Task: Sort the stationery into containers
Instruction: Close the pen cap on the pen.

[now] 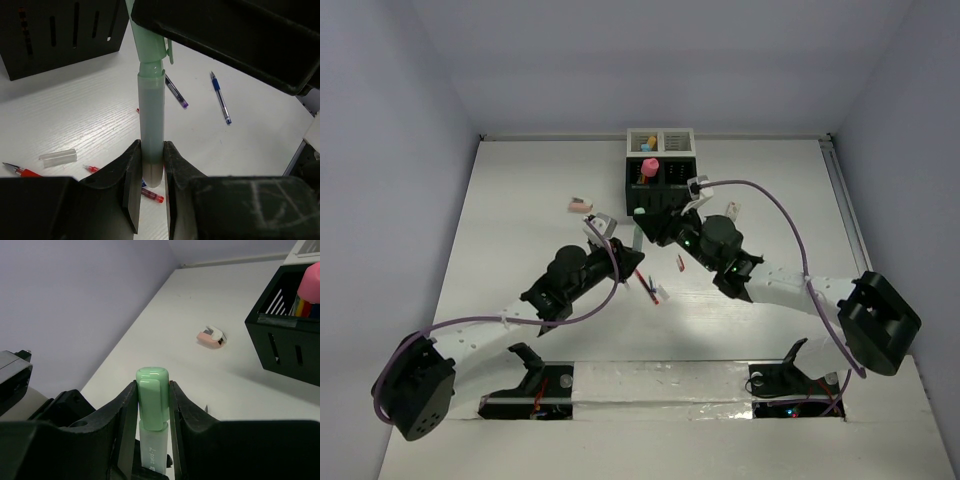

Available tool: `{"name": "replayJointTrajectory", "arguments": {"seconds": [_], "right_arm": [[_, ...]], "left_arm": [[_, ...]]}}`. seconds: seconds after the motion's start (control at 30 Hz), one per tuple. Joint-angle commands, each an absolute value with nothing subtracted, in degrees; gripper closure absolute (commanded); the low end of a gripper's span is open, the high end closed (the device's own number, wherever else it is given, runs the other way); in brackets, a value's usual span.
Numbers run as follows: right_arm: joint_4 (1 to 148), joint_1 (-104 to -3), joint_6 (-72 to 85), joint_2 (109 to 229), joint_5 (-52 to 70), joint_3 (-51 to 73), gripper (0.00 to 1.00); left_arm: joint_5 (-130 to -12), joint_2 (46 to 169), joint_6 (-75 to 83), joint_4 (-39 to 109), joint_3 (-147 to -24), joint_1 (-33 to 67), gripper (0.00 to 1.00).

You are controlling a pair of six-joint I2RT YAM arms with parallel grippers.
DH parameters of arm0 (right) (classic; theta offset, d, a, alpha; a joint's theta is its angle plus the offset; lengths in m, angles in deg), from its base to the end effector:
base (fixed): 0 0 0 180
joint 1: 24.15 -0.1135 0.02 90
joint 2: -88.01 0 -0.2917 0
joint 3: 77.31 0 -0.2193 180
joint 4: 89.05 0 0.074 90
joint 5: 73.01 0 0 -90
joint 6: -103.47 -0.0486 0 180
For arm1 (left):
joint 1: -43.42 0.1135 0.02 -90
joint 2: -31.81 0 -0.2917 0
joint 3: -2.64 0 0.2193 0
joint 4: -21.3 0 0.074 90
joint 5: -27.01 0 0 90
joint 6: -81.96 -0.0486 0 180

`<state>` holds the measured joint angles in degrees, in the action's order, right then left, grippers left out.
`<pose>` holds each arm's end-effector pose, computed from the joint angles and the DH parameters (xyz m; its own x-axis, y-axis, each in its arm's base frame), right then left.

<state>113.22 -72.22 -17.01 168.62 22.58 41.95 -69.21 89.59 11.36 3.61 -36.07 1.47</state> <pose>0.2046 0.2207 0.3319 -0.3185 0.4009 -0.8590 -0.5962 0.6197 0.5103 0.1408 -0.1336 0.2857 -0.2644 -0.2063 -0.9421 0.6968 0.6344 -0.3345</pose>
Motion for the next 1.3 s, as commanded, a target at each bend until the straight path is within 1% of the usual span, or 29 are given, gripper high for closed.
{"name": "replayJointTrajectory", "arguments": {"seconds": [0.0, 0.23, 0.4, 0.6, 0.77, 0.83, 0.87, 1.0, 1.27], "right_arm": [[120.4, -74.0, -18.3, 168.2, 24.2, 44.4, 0.79], [128.6, -77.2, -21.3, 170.3, 25.7, 48.0, 0.78], [128.0, -77.8, -22.6, 170.8, 24.5, 48.8, 0.79], [119.6, -77.8, -23.2, 169.0, 23.5, 48.4, 0.83], [106.6, -77.8, -21.3, 166.8, 21.1, 45.6, 0.89], [102.7, -77.8, -20.7, 166.9, 19.7, 45.0, 0.99], [101.7, -77.8, -20.8, 167.1, 19.5, 44.6, 1.0], [100.2, -77.8, -21.9, 168.0, 15.1, 45.9, 1.0], [103.8, -77.8, -25.5, 168.2, 10.3, 52.8, 1.0]], "left_arm": [[-68.7, 87.5, 12.3, -1.1, -35.7, 1.3, 1.0], [-68.4, 85.9, 14.0, -3.8, -35.6, 1.3, 1.0], [-67.0, 83.8, 14.5, -2.4, -37.1, 1.3, 1.0], [-66.2, 84.0, 13.8, 0.5, -38.9, 1.3, 1.0], [-66.2, 86.2, 13.3, 0.8, -39.4, 1.3, 1.0], [-67.4, 87.2, 13.4, 0.5, -40.1, 1.3, 1.0], [-67.6, 87.3, 13.5, 0.3, -40.4, 1.3, 1.0], [-66.7, 86.8, 13.3, 1.3, -42.5, 1.3, 1.0], [-67.8, 86.2, 14.4, 1.7, -47.9, 1.3, 1.0]]}}
